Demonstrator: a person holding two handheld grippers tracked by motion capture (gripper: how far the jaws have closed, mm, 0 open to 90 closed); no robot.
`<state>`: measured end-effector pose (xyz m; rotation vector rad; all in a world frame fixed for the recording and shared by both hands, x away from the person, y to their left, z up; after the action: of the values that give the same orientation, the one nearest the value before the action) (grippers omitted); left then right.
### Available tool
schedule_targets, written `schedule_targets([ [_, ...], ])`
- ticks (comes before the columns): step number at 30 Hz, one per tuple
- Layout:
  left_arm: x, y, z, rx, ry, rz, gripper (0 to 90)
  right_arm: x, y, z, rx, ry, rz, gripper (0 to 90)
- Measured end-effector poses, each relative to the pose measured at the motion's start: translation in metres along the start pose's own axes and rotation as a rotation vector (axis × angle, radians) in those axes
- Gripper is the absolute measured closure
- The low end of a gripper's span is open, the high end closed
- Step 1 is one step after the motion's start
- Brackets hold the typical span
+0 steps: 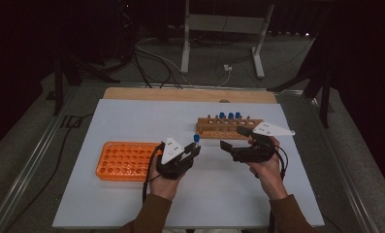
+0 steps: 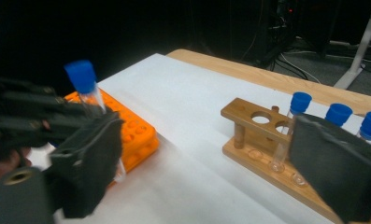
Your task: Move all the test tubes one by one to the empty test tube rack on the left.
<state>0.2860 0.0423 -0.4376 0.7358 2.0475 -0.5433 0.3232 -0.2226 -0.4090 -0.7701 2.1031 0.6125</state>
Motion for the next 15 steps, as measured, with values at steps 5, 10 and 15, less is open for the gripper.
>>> schedule_targets([
  [5,-0.001,0.008,-0.010,0.005,-0.030,-0.003,78.2,0.003,-0.005,0.003,0.005,0.017,0.000,2.2],
  [10,0.000,0.017,-0.020,-0.008,-0.046,-0.019,78.2,0.004,-0.007,0.000,0.011,0.014,0.000,0.4],
  [15,0.003,0.026,-0.029,-0.025,-0.048,-0.021,78.2,0.005,-0.011,-0.003,0.038,0.020,0.007,0.0],
])
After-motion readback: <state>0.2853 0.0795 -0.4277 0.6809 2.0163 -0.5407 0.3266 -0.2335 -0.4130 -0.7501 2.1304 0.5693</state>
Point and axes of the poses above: each handheld gripper's, and its own axes: z roughly forward along the jaws, x roughly out of its underside, y roughly to its left, the point moved 1 cm from there along z, roughly forward along the jaws, and after that the axes turned 13 degrees about y, right-handed, at the moved point
